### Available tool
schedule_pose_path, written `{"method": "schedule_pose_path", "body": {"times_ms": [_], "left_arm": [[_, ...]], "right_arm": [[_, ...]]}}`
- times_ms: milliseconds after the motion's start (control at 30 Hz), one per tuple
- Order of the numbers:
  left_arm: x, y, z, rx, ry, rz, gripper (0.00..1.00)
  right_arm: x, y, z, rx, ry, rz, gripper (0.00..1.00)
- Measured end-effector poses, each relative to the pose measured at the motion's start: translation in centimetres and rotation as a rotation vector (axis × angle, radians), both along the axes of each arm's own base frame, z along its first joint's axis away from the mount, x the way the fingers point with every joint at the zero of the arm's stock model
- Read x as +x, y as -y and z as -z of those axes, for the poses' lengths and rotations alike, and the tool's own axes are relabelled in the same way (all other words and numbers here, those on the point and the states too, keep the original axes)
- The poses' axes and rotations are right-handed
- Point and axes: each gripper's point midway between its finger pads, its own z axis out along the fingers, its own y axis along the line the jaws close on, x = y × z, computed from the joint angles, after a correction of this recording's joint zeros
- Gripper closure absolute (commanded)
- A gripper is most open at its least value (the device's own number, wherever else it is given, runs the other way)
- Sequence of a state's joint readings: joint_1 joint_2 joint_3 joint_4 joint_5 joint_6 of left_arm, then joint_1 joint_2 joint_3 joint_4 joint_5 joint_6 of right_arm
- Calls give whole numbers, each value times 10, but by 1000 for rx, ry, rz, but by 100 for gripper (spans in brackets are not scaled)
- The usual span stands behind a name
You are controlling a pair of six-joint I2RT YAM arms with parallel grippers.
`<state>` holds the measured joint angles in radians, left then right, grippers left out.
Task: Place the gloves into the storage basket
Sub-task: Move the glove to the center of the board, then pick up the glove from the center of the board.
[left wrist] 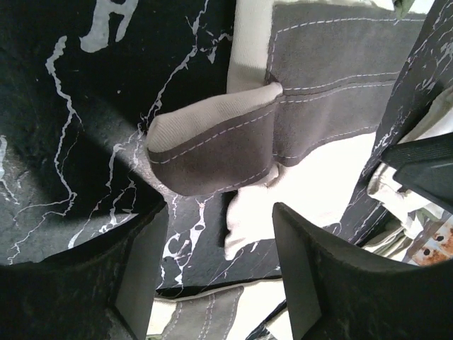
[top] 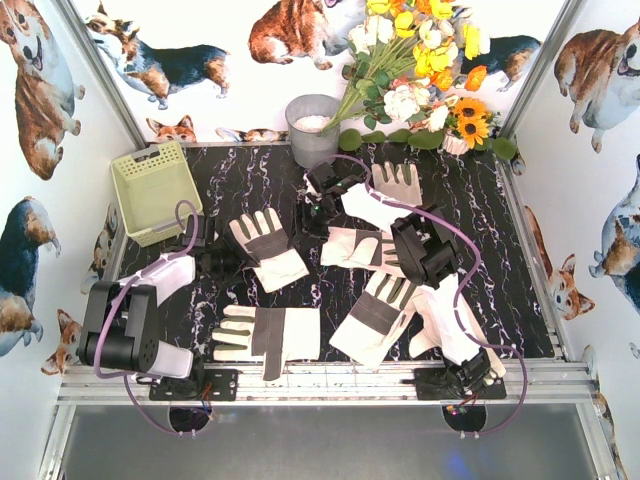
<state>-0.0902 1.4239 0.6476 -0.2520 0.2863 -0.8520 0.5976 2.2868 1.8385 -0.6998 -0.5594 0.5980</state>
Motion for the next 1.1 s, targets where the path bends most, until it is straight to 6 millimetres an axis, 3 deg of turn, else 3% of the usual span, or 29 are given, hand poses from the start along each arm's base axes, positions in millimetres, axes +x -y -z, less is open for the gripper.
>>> {"method": "schedule_pose_path", "body": {"times_ms": [200, 300, 467, 633, 900, 1100], "left_arm": [[3, 0, 4, 10, -9, 12, 52], [8, 2, 6, 3, -13, 21, 53], [16, 3, 7, 6, -10, 33, 57], [31, 3, 8, 19, -9, 55, 61], [38, 13, 7, 28, 7, 101, 61], [34, 37, 8, 15, 35, 158, 61]], "right_arm": [[2, -2, 9, -2, -12, -3, 54], [4, -5, 12, 6, -17, -8, 63], [2, -8, 18, 18, -37, -7, 87], [-7, -4, 32, 17, -64, 3, 98], [-45, 30, 26, -52, -87, 48, 99], [-47, 41, 28, -97, -52, 52, 99]]}}
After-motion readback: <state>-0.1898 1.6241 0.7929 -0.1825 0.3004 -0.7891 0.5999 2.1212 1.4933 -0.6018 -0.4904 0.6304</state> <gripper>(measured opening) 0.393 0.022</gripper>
